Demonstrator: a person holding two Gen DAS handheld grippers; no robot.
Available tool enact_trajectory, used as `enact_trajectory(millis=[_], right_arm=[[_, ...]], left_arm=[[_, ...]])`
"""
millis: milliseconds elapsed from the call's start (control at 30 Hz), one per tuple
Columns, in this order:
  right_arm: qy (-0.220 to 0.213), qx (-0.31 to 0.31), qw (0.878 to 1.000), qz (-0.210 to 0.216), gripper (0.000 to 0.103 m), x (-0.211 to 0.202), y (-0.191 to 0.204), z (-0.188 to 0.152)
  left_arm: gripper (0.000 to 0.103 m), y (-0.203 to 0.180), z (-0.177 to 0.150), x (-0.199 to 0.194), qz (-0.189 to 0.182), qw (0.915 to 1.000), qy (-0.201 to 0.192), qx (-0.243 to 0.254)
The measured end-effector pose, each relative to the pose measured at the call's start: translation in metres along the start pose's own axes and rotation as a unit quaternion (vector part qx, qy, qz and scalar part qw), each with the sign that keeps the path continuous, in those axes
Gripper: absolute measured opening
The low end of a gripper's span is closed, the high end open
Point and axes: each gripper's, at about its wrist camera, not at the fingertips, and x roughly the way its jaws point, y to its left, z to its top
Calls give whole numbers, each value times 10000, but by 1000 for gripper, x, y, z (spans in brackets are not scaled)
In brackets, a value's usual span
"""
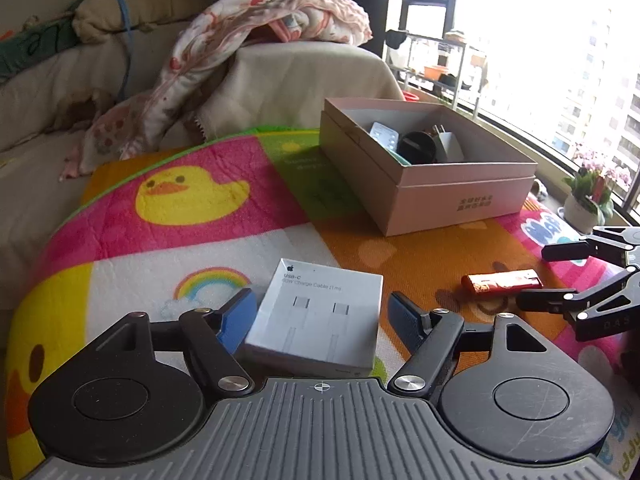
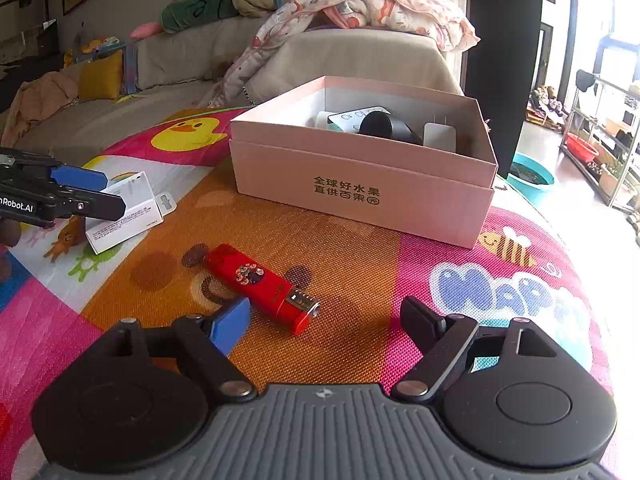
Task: Organize rigid objects
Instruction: 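Reach the left tool to the white USB-C cable box and grasp it, then grasp the red metal-tipped tube with the right tool while the left tool holds the cable box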
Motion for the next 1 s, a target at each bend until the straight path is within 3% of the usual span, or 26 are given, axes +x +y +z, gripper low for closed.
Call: enact_trajectory(millis=[267,500,633,733,1000], right_arm=[[23,-7,10000,49,86,1,0,0],[217,-195,9992,259,102,7,3,4],[264,-204,9990,288,103,8,2,5],[316,-236,9988,286,103,8,2,6],[372,-231,9987,265,103,10,3,8]], left_arm=[[79,-6,-4,15,176,9998,64,51],[76,-20,-12,13,-73,9998,134,-88],[76,-38,-23,10,-135,9998,98,-84],[75,-51,-29,10,72,9999,40,137],[76,-52,-29,12,133,9999,-3,60]])
